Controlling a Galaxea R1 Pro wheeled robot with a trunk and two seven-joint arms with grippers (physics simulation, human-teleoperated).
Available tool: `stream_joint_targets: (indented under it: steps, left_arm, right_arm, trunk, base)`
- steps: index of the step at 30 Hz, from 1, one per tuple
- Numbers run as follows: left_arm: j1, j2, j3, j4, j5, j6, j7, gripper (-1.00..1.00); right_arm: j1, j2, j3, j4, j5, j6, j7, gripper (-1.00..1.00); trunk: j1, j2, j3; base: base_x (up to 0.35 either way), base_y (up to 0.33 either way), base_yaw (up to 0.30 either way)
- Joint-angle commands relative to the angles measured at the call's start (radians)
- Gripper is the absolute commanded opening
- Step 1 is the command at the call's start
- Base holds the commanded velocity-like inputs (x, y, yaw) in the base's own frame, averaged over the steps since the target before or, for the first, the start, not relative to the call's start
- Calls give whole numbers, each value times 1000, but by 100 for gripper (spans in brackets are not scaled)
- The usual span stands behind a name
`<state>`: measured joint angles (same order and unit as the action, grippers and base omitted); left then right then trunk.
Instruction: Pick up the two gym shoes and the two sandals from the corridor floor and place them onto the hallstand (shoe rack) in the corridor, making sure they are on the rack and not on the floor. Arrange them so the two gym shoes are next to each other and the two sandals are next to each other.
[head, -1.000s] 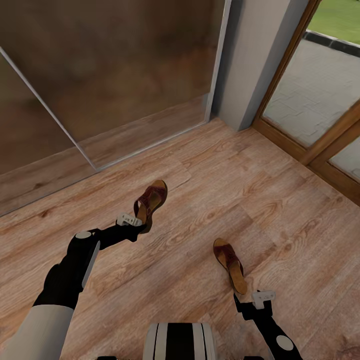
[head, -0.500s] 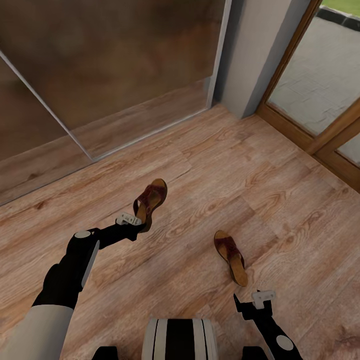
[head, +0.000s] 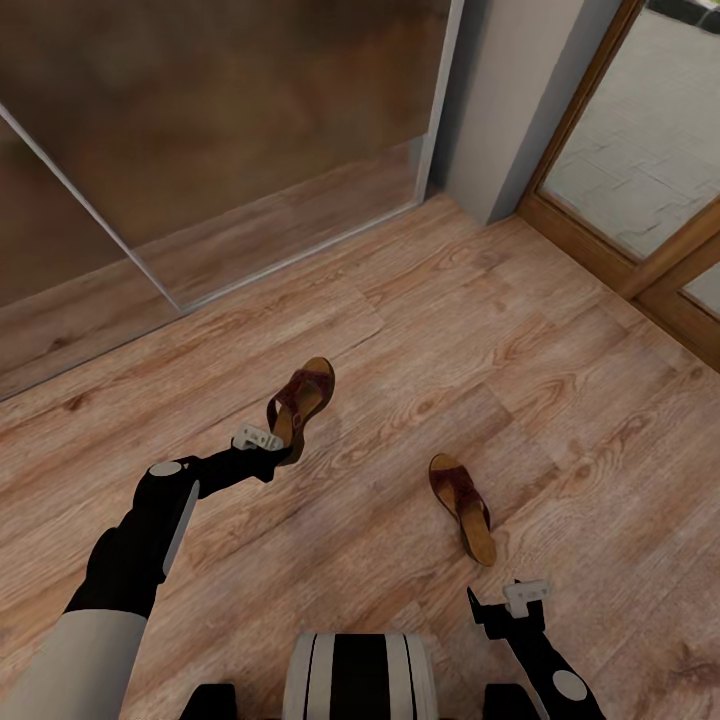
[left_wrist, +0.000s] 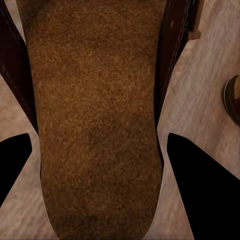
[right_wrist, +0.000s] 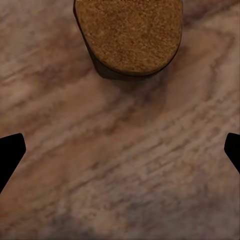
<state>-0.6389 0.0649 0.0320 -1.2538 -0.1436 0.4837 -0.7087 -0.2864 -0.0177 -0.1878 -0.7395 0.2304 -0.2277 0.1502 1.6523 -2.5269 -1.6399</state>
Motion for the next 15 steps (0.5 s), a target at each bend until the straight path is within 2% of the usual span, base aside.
stream_joint_targets:
  steps: [1,7,15]
  left_arm:
    - [-1,0,1,-1,-7,4,-8,-100]
    - [0,0,2,0,-7,4,-8,-100]
    - [1,0,2,8,-7,1,-8,-100]
  right_arm:
    - [0,1,-5,0,8,-4,7,100]
    - [0,1,-6,0,7,-4,8,100]
    - [0,1,-6,0,7,-4,7,100]
  trunk:
    - [0,0,-1]
    - [0,0,-1]
    - [0,0,-1]
  base:
    - [0,0,0]
    - [2,0,0]
    - [84,0,0]
